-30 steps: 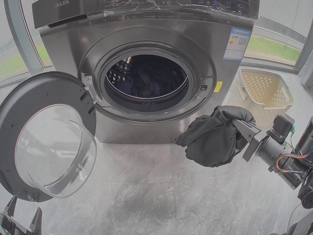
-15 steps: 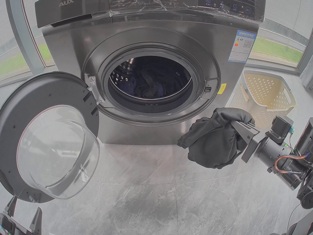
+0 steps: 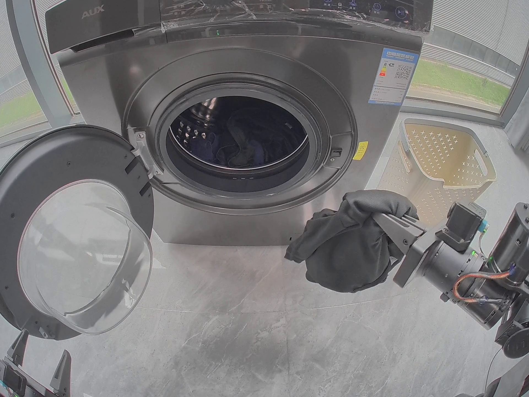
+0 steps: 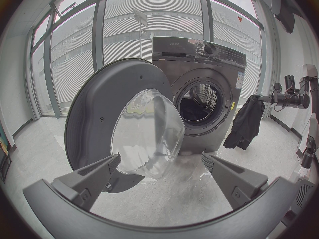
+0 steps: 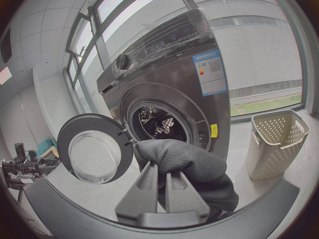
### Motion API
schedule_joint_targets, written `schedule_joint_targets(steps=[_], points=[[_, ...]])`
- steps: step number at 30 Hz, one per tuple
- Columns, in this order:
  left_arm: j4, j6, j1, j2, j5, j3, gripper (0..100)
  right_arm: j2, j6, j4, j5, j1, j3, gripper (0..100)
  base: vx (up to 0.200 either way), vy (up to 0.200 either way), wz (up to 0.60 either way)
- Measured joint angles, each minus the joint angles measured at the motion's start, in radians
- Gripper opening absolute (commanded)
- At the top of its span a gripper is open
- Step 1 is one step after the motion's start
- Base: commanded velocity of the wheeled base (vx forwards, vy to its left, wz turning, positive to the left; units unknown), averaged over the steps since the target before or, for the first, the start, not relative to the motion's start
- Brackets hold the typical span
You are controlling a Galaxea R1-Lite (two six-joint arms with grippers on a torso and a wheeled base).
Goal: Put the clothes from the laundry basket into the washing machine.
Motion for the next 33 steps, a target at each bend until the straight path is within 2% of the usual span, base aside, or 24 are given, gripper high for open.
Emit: schedule_joint_targets(steps=[7, 13, 17, 20, 23, 26, 33], points=[[0.0, 0.009, 0.001, 0.0, -0.002, 0.0, 100, 0.089, 0.02, -0.038, -0.005, 0.068, -0.072, 0, 0.0, 0.0, 0.0], [-0.001, 0.014, 0.001, 0.0, -0.004, 0.0, 100, 0.195, 0.031, -0.138, -0.013, 0.112, -0.172, 0, 0.0, 0.0, 0.0], [-0.029, 0.007, 0.003, 0.0, -0.038, -0.011, 100, 0.244, 0.033, -0.163, -0.009, 0.123, -0.222, 0, 0.0, 0.0, 0.0], [-0.039, 0.0, 0.006, 0.001, -0.127, -0.061, 100, 0.268, 0.032, -0.171, -0.005, 0.127, -0.244, 0, 0.0, 0.0, 0.0], [-0.033, -0.004, 0.008, 0.019, -0.263, -0.102, 100, 0.285, 0.032, -0.174, -0.001, 0.132, -0.268, 0, 0.0, 0.0, 0.0], [-0.032, -0.006, 0.009, 0.067, -0.349, -0.12, 100, 0.301, 0.033, -0.176, 0.006, 0.136, -0.292, 0, 0.0, 0.0, 0.0], [-0.115, 0.001, 0.002, 0.297, -0.489, -0.136, 100, 0.328, 0.035, -0.176, 0.033, 0.136, -0.348, 0, 0.0, 0.0, 0.0]])
